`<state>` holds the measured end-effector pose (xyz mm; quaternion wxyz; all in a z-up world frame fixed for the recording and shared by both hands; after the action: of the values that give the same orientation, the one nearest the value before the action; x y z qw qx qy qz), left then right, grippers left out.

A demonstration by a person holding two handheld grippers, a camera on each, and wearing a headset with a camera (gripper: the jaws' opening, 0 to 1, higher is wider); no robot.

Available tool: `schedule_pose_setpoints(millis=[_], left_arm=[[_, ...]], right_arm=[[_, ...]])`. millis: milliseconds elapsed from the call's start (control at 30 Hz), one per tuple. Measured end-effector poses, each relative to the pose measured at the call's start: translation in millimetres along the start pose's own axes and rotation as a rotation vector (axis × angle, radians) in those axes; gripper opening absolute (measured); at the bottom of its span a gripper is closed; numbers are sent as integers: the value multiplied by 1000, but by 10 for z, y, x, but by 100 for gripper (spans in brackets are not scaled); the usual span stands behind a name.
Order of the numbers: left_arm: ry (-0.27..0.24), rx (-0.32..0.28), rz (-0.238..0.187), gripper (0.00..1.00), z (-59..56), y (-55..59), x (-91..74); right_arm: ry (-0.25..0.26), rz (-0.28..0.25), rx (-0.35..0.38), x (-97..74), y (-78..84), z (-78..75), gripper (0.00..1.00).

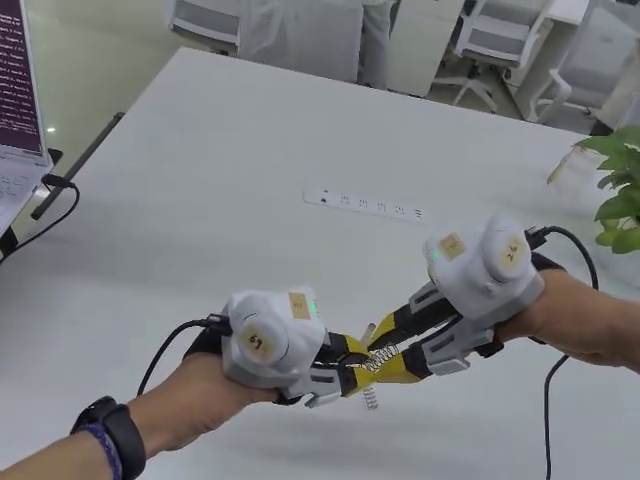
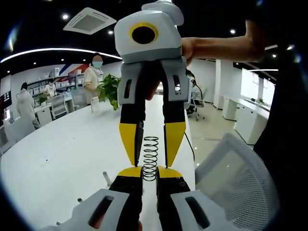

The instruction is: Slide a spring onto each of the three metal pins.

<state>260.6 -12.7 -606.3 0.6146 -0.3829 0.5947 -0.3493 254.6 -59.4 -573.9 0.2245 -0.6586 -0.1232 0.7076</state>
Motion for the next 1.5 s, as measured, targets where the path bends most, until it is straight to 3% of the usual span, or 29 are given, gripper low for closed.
schedule_pose_setpoints(millis=[533, 833, 1200, 1500], left_arm=[[22, 3, 5, 2, -49, 32, 26], [29, 4, 13, 2, -53, 73, 50], [-11, -30, 23, 4, 46, 134, 2], [-81, -96, 31, 9, 164, 306, -208]], right_arm=[[-16, 70, -71, 45, 30, 34, 10], [3, 106, -95, 95, 32, 37, 8], [31, 98, -72, 145, 20, -63, 8], [40, 89, -56, 221, -6, -186, 8]])
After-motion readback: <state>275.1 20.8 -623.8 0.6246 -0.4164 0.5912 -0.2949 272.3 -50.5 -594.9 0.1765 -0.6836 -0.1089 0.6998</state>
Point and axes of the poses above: the centre of the closed fingertips' face, and the gripper's own axes: x roughly forward along the fingers, z roughly to its left, y roughly out of its underside, the point moved 5 cm from there along -x, roughly backward along the fingers, and after that the axes turned 7 degrees about z, right-handed, at the moved point
